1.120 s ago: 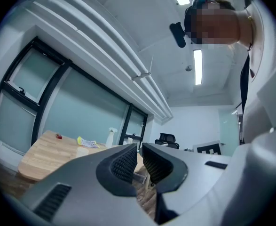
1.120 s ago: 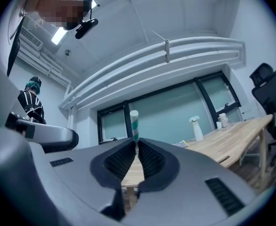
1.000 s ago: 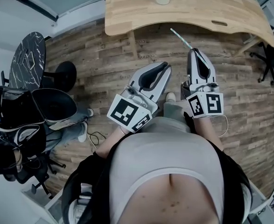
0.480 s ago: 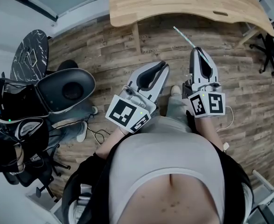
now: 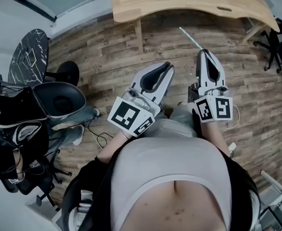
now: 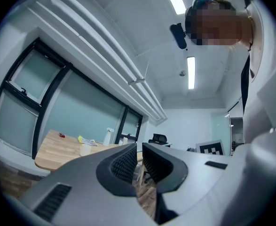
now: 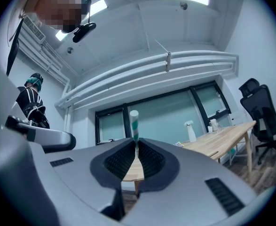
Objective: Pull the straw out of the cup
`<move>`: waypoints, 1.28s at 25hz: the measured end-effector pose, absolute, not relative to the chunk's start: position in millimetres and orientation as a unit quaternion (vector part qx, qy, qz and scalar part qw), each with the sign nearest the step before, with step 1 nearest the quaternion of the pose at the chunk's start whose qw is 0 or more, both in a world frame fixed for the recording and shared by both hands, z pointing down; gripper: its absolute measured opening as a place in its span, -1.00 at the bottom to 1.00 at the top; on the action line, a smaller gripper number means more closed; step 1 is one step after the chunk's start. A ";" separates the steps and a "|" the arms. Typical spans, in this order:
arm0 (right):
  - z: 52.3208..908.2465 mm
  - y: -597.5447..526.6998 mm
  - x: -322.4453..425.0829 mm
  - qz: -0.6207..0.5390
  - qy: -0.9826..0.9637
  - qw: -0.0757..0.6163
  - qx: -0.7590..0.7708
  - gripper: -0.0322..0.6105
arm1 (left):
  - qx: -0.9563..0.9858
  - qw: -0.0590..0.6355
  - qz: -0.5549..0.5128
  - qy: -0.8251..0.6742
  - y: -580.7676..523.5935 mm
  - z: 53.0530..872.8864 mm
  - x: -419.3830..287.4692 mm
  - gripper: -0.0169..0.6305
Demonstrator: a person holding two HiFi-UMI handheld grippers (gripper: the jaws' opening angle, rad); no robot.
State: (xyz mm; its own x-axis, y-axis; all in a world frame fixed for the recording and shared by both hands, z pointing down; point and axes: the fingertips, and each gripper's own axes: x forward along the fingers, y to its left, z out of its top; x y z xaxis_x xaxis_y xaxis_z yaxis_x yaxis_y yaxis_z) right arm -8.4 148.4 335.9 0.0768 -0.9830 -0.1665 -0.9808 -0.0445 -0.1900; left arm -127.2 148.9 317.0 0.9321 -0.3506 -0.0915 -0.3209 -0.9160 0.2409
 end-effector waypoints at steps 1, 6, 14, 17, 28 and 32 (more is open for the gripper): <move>333.5 148.8 -10.1 -0.002 0.681 0.129 -0.721 -0.76 | 0.976 0.109 -0.069 -0.175 148.8 314.3 -128.9 -0.88; 325.9 151.8 -15.3 0.005 0.690 0.136 -0.711 -0.76 | 0.975 0.094 -0.076 -0.186 154.5 304.8 -133.6 -0.88; 322.3 168.2 -8.9 0.003 0.702 0.134 -0.700 -0.76 | 0.971 0.100 -0.078 -0.203 169.3 302.8 -126.0 -0.88; 323.7 179.5 -1.2 0.000 0.702 0.132 -0.700 -0.76 | 0.971 0.108 -0.075 -0.200 182.4 306.2 -115.8 -0.88; 320.2 208.0 11.2 0.008 0.715 0.129 -0.687 -0.76 | 0.971 0.100 -0.077 -0.203 215.4 303.5 -95.7 -0.88; 319.1 213.0 11.8 0.011 0.717 0.129 -0.685 -0.76 | 0.971 0.098 -0.078 -0.205 220.2 302.3 -93.9 -0.88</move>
State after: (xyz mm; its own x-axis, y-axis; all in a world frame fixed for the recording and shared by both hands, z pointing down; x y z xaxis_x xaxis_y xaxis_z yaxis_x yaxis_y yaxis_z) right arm 11.8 213.0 319.1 -0.0287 -0.9794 -0.1998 -0.9850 0.0617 -0.1609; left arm -93.9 220.2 302.3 0.9036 -0.4137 -0.1111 -0.3830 -0.8964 0.2231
